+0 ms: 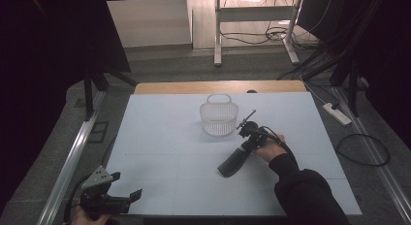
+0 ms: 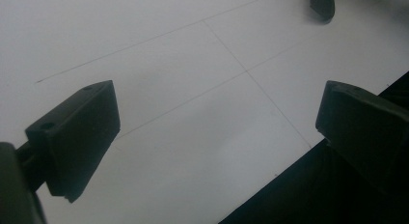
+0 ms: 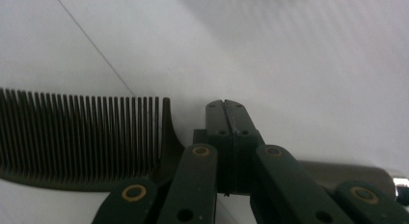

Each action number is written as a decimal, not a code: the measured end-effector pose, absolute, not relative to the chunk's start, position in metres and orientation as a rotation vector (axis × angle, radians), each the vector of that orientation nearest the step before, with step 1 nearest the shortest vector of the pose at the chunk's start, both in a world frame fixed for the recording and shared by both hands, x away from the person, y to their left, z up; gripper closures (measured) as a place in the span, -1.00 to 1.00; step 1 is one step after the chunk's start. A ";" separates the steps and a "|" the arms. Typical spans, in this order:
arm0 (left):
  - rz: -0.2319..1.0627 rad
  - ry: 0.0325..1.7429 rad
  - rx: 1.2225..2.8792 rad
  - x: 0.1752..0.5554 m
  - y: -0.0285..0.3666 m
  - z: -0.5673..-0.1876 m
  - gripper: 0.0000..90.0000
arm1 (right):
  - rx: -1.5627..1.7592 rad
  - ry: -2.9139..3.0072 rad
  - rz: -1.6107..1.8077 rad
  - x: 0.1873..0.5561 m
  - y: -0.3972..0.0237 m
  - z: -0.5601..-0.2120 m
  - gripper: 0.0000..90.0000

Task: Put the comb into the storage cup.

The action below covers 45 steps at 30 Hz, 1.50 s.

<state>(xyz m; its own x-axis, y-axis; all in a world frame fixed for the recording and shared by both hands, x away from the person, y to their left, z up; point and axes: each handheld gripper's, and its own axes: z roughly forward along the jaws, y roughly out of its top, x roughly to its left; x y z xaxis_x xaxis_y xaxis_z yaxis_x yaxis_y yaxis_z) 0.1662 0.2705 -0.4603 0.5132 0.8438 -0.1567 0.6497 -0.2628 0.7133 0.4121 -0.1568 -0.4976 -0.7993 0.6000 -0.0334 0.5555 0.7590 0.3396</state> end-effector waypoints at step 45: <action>0.327 1.218 2.010 0.167 0.270 -0.460 -0.94 | 1.052 2.827 0.514 0.344 -0.234 -0.495 0.99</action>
<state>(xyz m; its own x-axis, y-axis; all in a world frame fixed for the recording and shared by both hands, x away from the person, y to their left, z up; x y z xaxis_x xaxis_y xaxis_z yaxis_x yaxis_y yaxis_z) 0.1669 0.2701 -0.4600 0.5144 0.8431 -0.1567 0.6517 -0.2656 0.7105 0.3439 -0.2339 -0.4946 -0.7606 0.6480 0.0403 0.6208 0.7076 0.3377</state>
